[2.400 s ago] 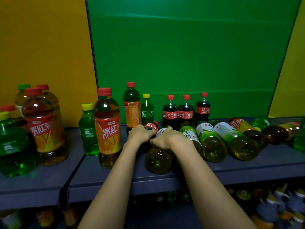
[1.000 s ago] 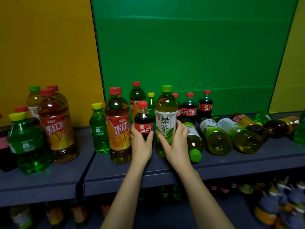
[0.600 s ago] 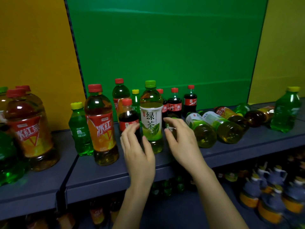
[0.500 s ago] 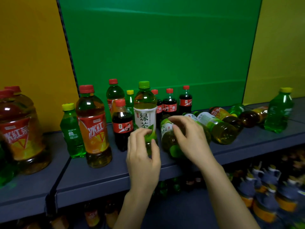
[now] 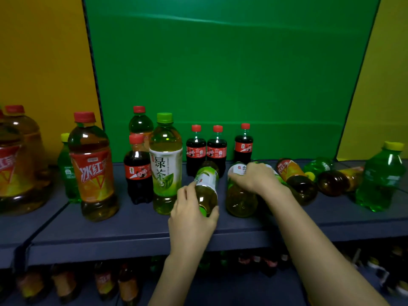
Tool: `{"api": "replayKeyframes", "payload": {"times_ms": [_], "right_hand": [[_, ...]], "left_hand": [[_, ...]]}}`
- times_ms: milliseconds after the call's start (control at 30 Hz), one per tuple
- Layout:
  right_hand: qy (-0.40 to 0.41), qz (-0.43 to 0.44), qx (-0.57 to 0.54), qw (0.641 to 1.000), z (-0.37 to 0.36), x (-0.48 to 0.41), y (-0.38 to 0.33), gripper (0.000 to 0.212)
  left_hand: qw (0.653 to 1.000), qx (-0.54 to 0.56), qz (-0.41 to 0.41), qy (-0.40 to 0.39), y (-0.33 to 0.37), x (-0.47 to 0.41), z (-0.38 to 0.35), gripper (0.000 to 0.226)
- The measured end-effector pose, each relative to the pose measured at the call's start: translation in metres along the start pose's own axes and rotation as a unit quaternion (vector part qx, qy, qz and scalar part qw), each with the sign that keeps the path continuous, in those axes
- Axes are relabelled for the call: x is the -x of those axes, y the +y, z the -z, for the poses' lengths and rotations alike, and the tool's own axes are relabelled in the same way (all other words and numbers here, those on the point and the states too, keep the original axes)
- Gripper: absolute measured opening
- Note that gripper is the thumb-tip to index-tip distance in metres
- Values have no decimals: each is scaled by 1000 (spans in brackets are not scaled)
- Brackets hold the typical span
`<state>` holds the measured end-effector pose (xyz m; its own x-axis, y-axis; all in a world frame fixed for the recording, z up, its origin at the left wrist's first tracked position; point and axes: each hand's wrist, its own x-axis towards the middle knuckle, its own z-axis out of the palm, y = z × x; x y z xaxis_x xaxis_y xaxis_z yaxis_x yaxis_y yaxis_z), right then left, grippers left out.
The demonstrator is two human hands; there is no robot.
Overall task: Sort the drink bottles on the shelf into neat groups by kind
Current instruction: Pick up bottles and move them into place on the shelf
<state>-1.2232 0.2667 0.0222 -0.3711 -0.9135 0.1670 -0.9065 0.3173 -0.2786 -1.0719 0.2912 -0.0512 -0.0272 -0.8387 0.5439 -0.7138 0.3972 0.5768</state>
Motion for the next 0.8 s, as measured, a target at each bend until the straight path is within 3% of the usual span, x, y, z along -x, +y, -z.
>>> {"api": "replayKeyframes", "payload": {"times_ms": [167, 267, 400, 567, 800], "right_hand": [[-128, -16, 13, 991, -4, -18, -8, 80], [-143, -44, -70, 986, -7, -22, -7, 81], [-142, -33, -103, 984, -11, -22, 1, 81], [-84, -7, -120, 989, -15, -12, 8, 75], [78, 21, -192, 978, -25, 15, 15, 75]], "left_hand": [[998, 8, 32, 49, 4, 5, -11, 75], [995, 36, 26, 92, 3, 6, -16, 71], [990, 58, 32, 125, 1, 6, -13, 68], [979, 103, 0, 173, 6, 0, -2, 65], [954, 209, -87, 197, 23, -26, -1, 60]]}}
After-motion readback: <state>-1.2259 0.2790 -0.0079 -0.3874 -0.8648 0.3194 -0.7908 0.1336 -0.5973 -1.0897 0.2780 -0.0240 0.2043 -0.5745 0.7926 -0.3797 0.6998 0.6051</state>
